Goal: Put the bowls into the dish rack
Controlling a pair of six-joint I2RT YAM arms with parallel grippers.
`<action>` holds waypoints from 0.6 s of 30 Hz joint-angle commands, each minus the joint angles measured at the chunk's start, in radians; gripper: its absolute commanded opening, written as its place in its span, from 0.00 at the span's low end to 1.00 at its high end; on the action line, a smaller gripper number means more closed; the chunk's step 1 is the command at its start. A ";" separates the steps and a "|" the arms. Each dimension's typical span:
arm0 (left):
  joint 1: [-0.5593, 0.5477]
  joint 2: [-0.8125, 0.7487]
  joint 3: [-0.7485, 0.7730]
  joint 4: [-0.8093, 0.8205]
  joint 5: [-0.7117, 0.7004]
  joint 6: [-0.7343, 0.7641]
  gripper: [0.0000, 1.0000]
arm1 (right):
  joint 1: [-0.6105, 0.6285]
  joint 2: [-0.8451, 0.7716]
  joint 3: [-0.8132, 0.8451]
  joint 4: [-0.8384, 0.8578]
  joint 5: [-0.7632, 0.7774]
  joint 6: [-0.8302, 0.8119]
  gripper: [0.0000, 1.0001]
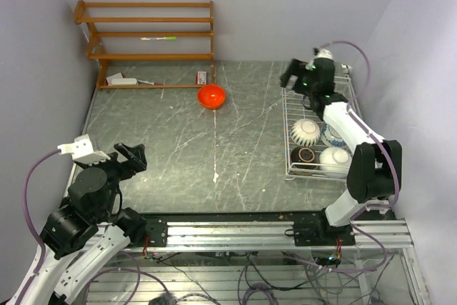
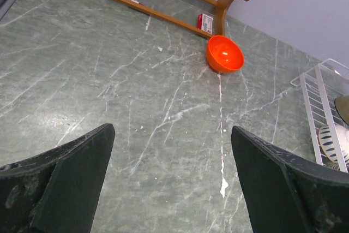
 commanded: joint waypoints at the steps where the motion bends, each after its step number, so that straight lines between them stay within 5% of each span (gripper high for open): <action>1: -0.008 -0.005 0.013 0.015 -0.012 -0.003 0.99 | 0.148 0.067 0.149 -0.014 -0.137 -0.135 0.93; 18: -0.010 -0.003 0.016 0.007 -0.025 -0.010 0.99 | 0.471 0.671 0.772 -0.237 -0.278 -0.477 0.90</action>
